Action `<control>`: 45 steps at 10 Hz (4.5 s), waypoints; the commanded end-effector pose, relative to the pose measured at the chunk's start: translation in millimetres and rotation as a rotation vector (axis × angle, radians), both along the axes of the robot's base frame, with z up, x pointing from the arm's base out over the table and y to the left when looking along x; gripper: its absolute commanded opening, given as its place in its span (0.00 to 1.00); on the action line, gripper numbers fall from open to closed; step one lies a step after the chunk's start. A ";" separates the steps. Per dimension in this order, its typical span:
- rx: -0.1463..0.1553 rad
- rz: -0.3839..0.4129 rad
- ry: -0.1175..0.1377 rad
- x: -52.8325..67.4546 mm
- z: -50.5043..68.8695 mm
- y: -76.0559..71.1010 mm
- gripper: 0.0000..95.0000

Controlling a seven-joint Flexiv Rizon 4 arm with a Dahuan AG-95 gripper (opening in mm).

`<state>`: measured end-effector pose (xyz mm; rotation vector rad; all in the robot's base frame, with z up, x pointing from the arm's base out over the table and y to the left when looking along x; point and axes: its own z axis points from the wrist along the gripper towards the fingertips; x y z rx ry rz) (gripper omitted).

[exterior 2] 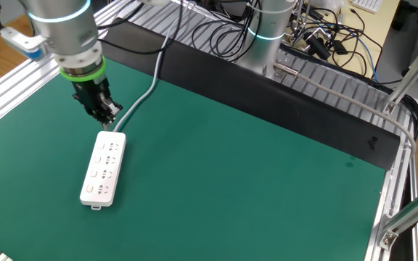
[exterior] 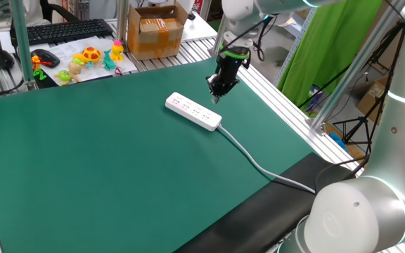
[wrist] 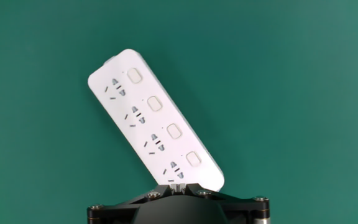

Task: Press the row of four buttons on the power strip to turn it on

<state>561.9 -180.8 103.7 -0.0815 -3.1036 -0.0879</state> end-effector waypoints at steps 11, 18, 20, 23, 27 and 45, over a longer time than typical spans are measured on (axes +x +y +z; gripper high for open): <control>-0.012 0.038 -0.043 13.5 -31.1 -18.7 0.00; -0.014 0.045 -0.050 16.7 -41.0 -16.7 0.00; -0.010 0.044 -0.055 18.1 -43.6 -16.4 0.00; -0.010 0.045 -0.066 21.3 -54.4 -14.7 0.00; -0.012 0.045 -0.078 24.1 -60.3 -14.4 0.00; -0.019 0.035 -0.148 17.6 -72.6 -16.5 0.00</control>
